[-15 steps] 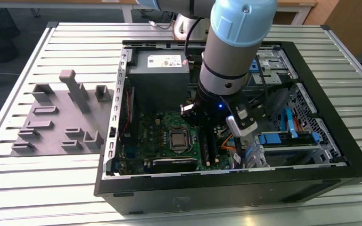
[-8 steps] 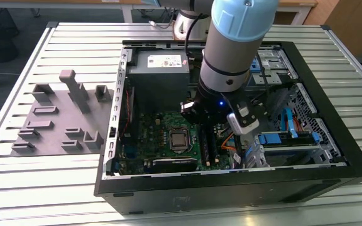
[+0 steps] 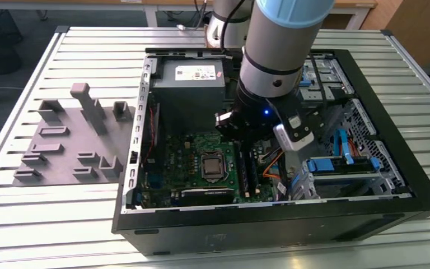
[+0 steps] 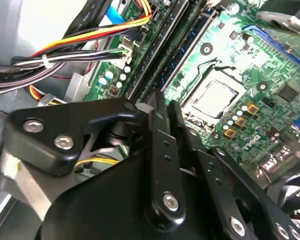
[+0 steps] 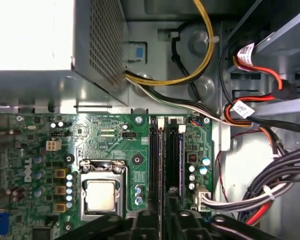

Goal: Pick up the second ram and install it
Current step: 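Press down the second ram until it locks into place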

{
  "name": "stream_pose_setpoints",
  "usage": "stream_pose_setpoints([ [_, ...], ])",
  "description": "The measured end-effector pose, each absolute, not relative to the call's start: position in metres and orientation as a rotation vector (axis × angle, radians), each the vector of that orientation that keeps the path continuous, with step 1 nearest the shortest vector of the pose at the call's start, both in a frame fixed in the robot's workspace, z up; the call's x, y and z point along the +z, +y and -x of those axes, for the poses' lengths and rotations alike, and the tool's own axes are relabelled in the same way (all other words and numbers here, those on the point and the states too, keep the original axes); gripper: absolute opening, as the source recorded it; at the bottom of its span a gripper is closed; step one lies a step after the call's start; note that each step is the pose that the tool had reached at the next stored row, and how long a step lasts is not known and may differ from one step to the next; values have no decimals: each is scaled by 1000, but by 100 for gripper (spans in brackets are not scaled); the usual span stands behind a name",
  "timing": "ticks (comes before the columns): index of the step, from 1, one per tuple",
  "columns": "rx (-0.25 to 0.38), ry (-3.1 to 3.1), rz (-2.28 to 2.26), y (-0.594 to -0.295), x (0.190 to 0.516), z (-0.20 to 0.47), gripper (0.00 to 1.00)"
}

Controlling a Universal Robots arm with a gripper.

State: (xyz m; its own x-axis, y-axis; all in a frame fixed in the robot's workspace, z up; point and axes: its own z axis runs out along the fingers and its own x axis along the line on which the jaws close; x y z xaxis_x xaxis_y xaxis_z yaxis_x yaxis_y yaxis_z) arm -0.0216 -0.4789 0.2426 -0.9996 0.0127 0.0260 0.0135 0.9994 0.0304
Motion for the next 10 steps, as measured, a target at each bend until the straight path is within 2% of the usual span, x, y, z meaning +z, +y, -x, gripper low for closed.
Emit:
stream_pose_setpoints([
  [1, -48, -3116, 20, -479, 243, 22, 20],
  [2, -48, -3116, 20, -479, 243, 22, 20],
  [3, -48, -3116, 20, -479, 243, 22, 13],
  [10, -48, -3115, 20, -479, 236, 22, 11],
])
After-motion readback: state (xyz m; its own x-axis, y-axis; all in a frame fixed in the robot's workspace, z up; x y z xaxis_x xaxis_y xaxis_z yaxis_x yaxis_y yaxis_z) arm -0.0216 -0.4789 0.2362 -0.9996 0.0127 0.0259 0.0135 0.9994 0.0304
